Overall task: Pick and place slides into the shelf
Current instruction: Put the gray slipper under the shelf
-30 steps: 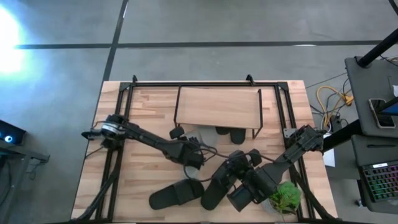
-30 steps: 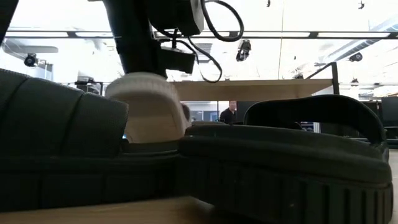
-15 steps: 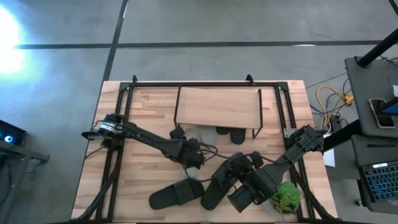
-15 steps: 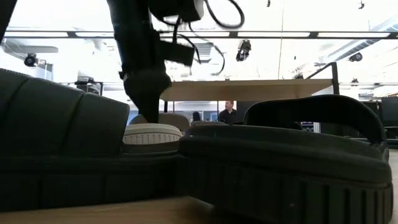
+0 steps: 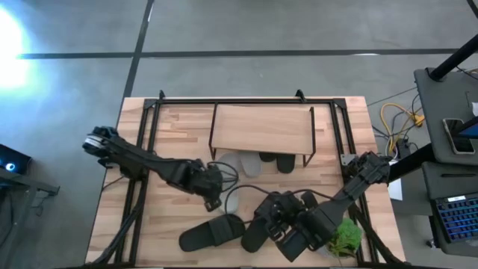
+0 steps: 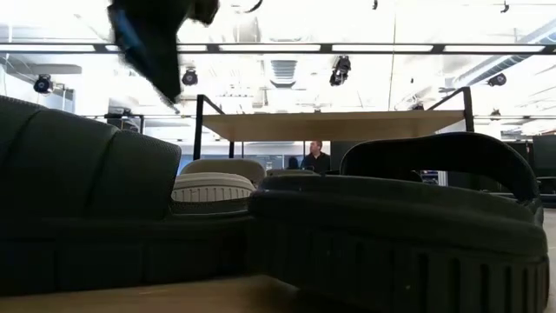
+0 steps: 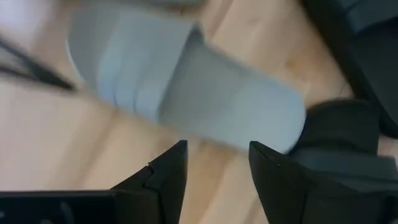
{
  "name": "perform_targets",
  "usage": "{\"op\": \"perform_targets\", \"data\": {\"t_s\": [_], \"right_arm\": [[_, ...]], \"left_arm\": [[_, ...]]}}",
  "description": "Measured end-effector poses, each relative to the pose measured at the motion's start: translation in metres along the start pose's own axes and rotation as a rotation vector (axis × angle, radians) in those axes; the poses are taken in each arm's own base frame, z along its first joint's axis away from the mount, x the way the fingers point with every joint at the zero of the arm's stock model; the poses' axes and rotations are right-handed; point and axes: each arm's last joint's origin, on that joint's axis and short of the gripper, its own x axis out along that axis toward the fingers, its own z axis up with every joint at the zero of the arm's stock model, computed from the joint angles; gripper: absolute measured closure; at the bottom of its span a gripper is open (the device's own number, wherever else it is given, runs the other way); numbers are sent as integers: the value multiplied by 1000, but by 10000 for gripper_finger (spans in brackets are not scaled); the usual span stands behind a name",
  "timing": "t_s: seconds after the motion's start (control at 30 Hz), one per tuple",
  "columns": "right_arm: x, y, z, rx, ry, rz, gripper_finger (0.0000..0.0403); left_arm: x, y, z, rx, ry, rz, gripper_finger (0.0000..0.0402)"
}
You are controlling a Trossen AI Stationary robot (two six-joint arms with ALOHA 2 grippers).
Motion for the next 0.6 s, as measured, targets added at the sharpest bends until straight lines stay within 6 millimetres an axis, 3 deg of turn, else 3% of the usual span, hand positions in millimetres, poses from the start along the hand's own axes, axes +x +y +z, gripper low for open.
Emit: {"op": "perform_targets", "data": {"t_s": [0.13, 0.27, 0.33, 0.47, 0.6], "right_arm": [[-2, 0, -5, 68, 1, 5, 305], [-2, 0, -6, 111, 16, 7, 380], [-2, 2, -6, 124, 49, 22, 388], [4, 11, -4, 140, 80, 86, 390], [16, 11, -3, 146, 65, 72, 390]], "left_arm": [[15, 5, -28, -126, 36, -132, 293], [23, 6, -44, -249, -25, -287, 371], [24, 10, -49, -318, -73, -299, 393], [32, 25, -63, -380, -81, -166, 390], [43, 30, -71, -374, -48, -147, 390]]}}
